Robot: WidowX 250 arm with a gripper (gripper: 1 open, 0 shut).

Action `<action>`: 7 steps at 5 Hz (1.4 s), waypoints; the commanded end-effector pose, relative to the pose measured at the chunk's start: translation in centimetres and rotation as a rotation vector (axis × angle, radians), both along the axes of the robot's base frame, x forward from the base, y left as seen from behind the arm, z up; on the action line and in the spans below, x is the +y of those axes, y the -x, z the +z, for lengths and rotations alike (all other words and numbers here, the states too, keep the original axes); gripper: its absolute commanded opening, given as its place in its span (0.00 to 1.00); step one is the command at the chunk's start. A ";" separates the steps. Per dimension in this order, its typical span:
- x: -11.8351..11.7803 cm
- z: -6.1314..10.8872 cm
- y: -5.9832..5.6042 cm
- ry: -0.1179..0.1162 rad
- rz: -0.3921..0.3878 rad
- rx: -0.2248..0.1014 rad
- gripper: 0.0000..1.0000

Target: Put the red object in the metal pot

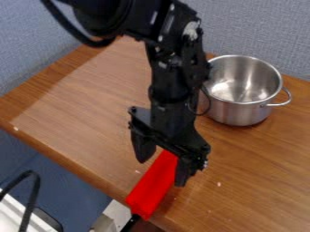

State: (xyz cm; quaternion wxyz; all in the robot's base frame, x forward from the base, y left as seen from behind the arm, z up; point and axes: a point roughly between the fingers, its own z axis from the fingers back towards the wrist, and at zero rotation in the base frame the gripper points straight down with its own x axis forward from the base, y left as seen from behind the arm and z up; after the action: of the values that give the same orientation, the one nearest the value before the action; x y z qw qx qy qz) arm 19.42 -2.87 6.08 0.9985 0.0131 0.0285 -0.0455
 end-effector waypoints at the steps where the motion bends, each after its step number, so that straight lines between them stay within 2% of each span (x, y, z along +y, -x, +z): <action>1: -0.4 0.1 0.1 -0.003 0.006 -0.044 1.00; 3: -1.1 -0.9 1.1 0.009 0.038 -0.033 1.00; 5: -1.0 -1.2 1.3 0.014 0.042 -0.057 1.00; 7: -0.1 -1.2 1.0 0.007 0.076 -0.086 1.00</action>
State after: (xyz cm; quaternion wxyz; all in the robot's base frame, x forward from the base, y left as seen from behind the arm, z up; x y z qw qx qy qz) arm 18.12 -3.20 4.37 0.9999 0.0101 0.0004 -0.0093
